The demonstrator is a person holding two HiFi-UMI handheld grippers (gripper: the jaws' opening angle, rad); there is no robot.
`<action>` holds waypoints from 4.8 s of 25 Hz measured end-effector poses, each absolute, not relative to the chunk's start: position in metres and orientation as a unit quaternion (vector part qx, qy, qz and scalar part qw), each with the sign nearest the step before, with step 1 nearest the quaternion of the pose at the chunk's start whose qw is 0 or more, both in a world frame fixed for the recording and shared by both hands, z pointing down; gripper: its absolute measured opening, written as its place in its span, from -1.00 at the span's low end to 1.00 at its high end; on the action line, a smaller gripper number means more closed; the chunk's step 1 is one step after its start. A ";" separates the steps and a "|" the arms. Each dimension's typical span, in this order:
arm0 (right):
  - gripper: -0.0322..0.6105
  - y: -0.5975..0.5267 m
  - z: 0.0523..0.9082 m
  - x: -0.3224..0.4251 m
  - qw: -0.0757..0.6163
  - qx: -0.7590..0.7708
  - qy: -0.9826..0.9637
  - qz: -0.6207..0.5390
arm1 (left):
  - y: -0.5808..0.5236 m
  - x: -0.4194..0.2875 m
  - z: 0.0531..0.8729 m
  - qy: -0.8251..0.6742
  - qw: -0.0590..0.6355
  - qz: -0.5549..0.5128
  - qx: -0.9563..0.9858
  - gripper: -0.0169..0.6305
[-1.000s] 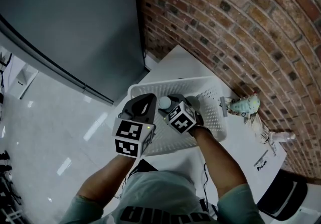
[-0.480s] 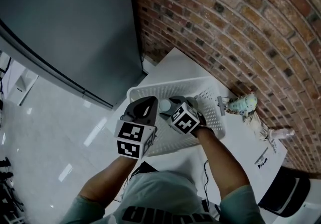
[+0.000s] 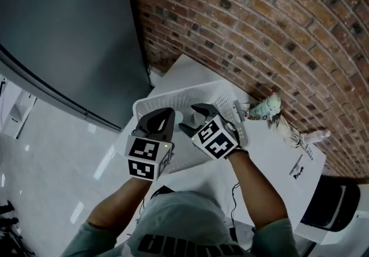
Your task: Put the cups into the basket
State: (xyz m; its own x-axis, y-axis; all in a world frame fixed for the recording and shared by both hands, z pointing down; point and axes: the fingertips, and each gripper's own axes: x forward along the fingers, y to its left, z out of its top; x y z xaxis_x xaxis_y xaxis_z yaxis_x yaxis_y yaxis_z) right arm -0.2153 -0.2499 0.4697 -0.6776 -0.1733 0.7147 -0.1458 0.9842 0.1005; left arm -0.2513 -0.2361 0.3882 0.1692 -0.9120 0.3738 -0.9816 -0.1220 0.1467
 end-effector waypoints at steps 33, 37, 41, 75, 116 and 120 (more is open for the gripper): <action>-0.85 -0.137 0.426 0.074 0.219 0.561 -0.784 0.152 | -0.143 -0.004 0.406 -0.371 0.148 0.118 0.909 -0.93; -0.85 -0.110 0.426 0.100 0.204 0.571 -0.779 0.157 | -0.119 0.020 0.415 -0.363 0.154 0.123 0.911 -0.93; -0.85 -0.077 0.424 0.126 0.197 0.570 -0.782 0.157 | -0.085 0.059 0.411 -0.353 0.162 0.113 0.915 -0.93; -0.86 0.118 0.441 0.095 0.186 0.563 -0.792 0.146 | 0.115 -0.001 0.414 -0.435 0.103 0.137 0.884 -0.93; -0.87 0.210 0.440 0.087 0.183 0.600 -0.764 0.148 | 0.187 0.001 0.419 -0.386 0.093 0.133 0.908 -0.93; -0.87 0.213 0.439 0.086 0.179 0.603 -0.762 0.150 | 0.191 0.000 0.419 -0.384 0.092 0.133 0.909 -0.93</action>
